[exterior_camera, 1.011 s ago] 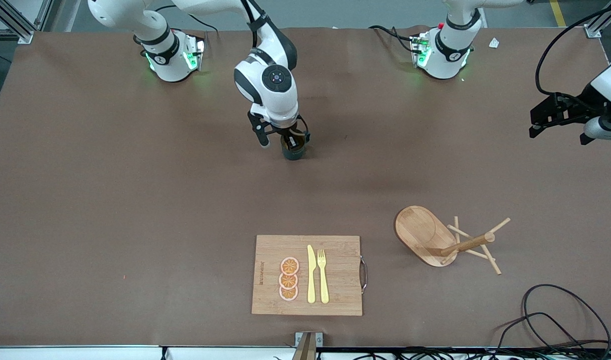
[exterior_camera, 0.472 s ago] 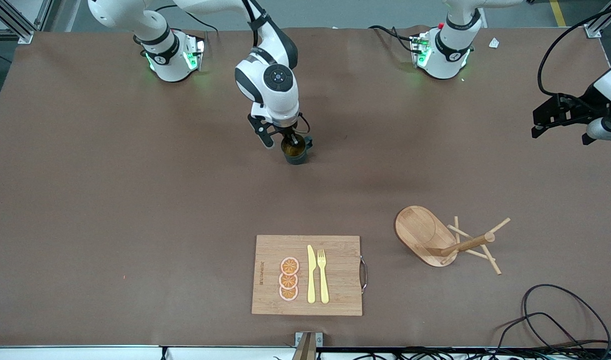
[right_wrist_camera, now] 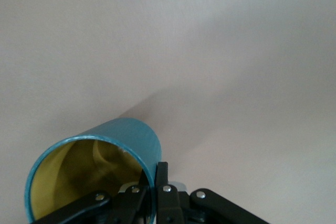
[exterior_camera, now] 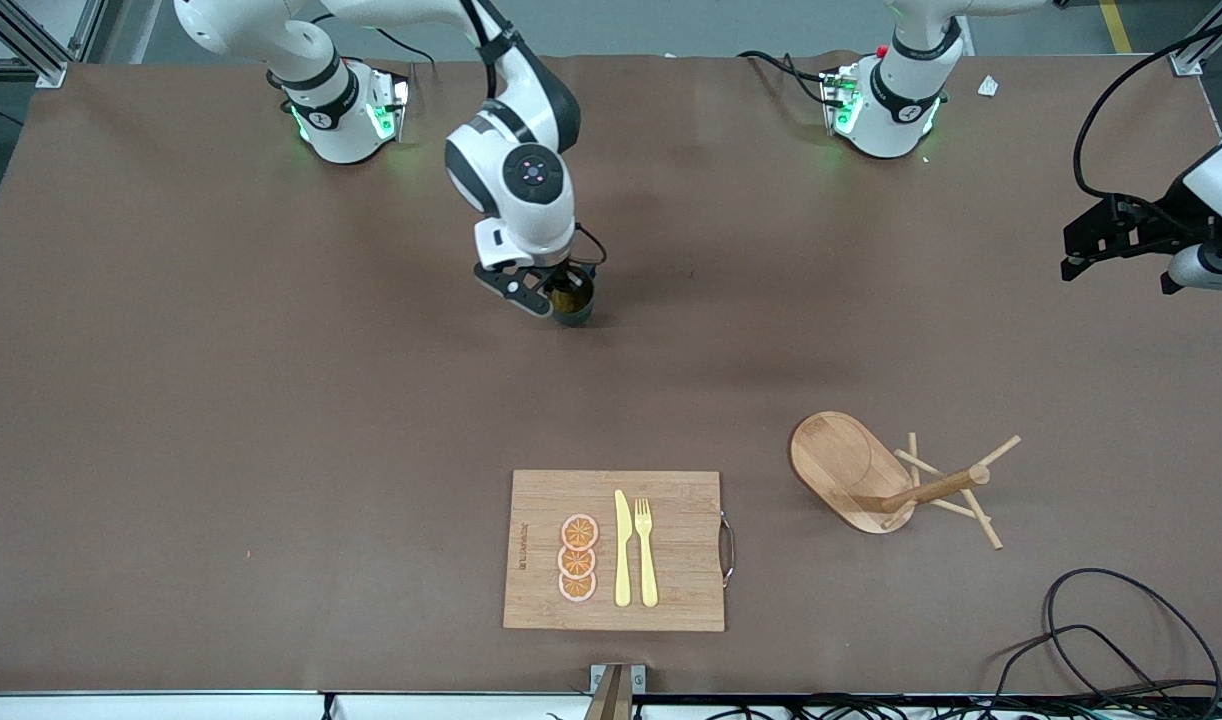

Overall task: Transfer cup from left to right arm and place
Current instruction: 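Lift and carry the mug away from the stand with the right gripper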

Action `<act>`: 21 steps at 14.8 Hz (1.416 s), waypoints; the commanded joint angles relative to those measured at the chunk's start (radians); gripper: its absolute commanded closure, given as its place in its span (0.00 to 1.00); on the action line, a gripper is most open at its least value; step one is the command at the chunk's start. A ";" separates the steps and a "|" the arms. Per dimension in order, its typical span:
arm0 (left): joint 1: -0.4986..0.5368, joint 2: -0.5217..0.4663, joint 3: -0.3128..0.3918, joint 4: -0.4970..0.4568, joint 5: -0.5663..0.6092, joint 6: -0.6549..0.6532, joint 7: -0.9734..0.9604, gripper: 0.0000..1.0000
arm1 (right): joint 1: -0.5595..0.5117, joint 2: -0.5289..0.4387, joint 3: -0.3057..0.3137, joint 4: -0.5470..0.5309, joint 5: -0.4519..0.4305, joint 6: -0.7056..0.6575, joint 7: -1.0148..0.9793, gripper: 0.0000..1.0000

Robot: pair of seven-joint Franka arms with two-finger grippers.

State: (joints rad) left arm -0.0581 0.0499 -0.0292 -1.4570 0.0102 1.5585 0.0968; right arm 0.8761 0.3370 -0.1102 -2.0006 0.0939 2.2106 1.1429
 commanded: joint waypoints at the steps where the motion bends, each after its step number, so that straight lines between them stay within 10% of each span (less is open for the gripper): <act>1: 0.011 -0.005 -0.014 -0.009 0.013 0.017 -0.005 0.00 | -0.095 -0.081 0.012 -0.035 0.001 -0.051 -0.290 1.00; 21: 0.004 0.004 -0.020 -0.005 0.005 0.018 -0.091 0.00 | -0.870 -0.167 0.012 -0.187 -0.045 0.087 -2.503 1.00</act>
State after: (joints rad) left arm -0.0586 0.0597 -0.0410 -1.4621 0.0102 1.5702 0.0170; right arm 0.0583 0.1947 -0.1216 -2.1545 0.0540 2.2690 -1.2185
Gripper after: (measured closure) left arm 0.000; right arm 0.952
